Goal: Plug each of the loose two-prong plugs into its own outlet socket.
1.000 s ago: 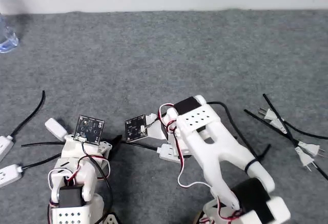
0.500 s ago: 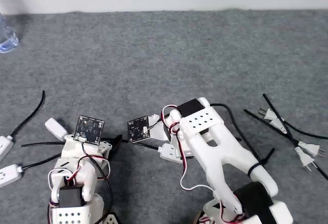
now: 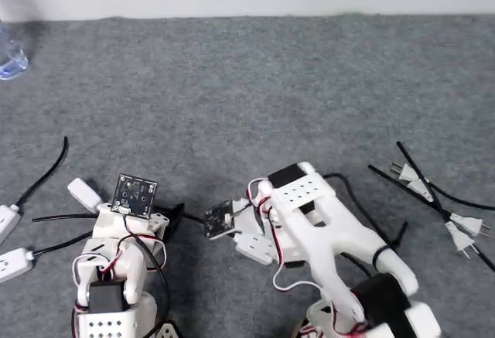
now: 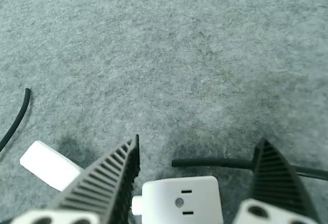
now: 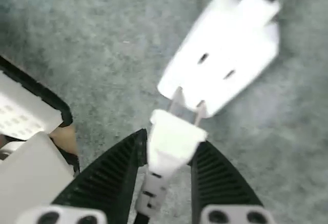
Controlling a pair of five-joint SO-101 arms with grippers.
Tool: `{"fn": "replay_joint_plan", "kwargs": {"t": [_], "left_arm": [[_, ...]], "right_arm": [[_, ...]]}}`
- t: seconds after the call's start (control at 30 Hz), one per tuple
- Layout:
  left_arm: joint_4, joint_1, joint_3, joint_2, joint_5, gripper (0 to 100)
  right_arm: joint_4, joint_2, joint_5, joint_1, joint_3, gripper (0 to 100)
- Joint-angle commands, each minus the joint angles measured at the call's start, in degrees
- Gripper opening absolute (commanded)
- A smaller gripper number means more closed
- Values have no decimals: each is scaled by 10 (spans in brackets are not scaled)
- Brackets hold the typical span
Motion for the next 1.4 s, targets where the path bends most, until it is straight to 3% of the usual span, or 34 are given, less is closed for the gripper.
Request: {"fn": "replay_joint_plan", "kwargs": {"t": [0.0,0.23,0.4,0.57,1.1,1.37], "left_arm": [[2,1,-6,-1,-4,332],[2,1,-6,-1,-4,332],[2,1,-6,-1,-4,332],[2,1,-6,-1,-4,332],[2,1,-6,-1,-4,332],[2,1,-6,-1,-4,332]], "right_arm": [[7,-12,-4,-7,-4,94],[8,-17,-9,-16,-16,91],[25,-14,-58,-57,-48,96],[46,-15,-90,-83,-63,161],[123,-15,-113,-84,-143,161],[111,-12,-114,-85,-142,50]]}}
